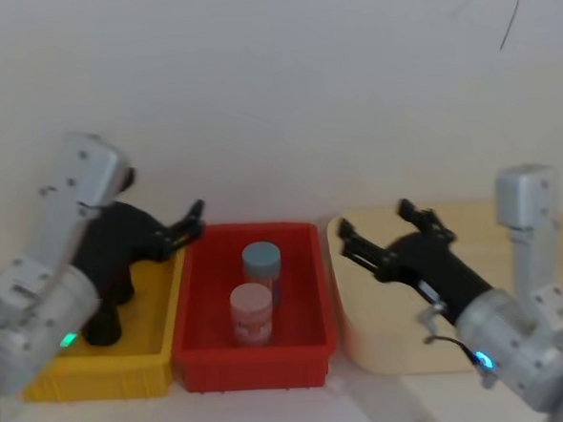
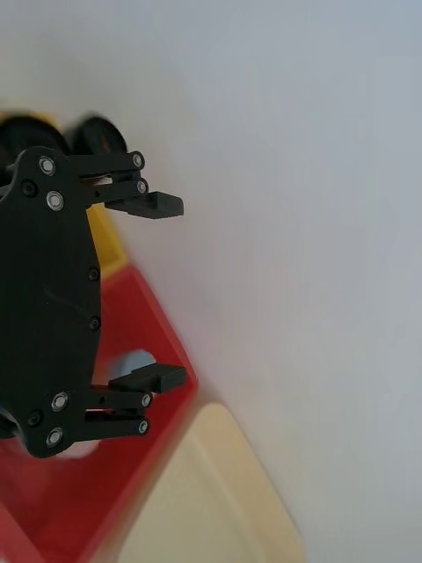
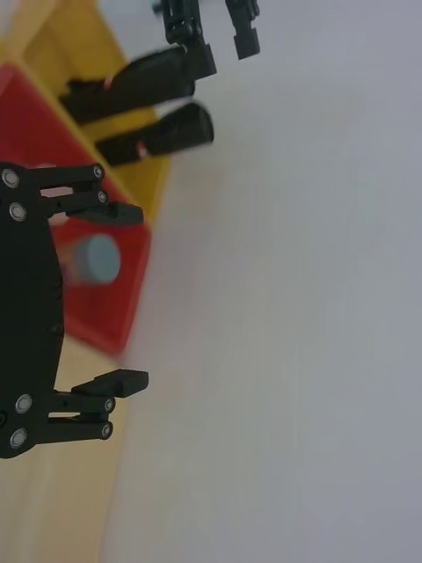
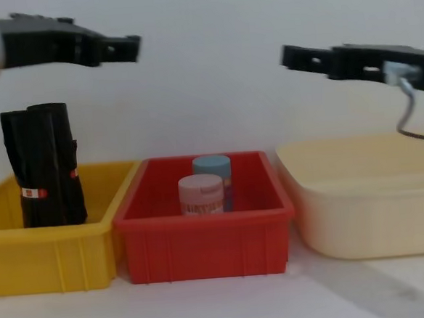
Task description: Pick up the garbage bag with the one hand and transfer it to the other hand.
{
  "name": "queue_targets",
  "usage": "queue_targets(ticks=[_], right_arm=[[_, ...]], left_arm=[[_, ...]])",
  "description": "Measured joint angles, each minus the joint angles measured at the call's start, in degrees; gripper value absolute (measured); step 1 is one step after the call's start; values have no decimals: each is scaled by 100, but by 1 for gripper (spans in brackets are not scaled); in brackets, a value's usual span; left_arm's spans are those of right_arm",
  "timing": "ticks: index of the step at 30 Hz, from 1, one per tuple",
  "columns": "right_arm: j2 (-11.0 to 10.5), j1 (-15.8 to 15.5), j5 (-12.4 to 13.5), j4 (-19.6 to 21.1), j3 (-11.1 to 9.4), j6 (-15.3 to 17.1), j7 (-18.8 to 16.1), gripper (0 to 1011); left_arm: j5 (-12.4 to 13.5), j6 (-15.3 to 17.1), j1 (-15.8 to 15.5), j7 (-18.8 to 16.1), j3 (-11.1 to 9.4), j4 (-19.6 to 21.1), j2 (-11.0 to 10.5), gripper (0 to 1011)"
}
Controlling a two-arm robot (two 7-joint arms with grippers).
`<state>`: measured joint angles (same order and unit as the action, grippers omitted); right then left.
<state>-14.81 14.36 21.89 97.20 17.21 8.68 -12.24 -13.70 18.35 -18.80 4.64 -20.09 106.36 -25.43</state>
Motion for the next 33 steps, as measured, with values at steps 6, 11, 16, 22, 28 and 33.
queue_targets(ticks=[6, 11, 16, 22, 28, 33], right_arm=[[219, 468, 7, -292, 365, 257, -164, 1004], [343, 751, -28, -495, 634, 469, -256, 1004], [444, 999, -110, -687, 910, 683, -343, 1004], [484, 1120, -180, -780, 1072, 838, -400, 1004], [501, 1190, -245, -832, 1189, 970, -442, 1004], [505, 1223, -294, -855, 1253, 1078, -466, 1004]], left_arm=[[-252, 337, 407, 65, 583, 395, -271, 1000], [-506, 498, 901, 139, 1194, 612, -458, 1000], [-695, 550, 1348, 206, 1713, 666, -564, 1000], [-898, 547, 1811, 315, 2223, 624, -620, 1001], [-1096, 444, 2017, 456, 2501, 468, -589, 1000], [-1219, 317, 2021, 611, 2541, 301, -570, 1000]])
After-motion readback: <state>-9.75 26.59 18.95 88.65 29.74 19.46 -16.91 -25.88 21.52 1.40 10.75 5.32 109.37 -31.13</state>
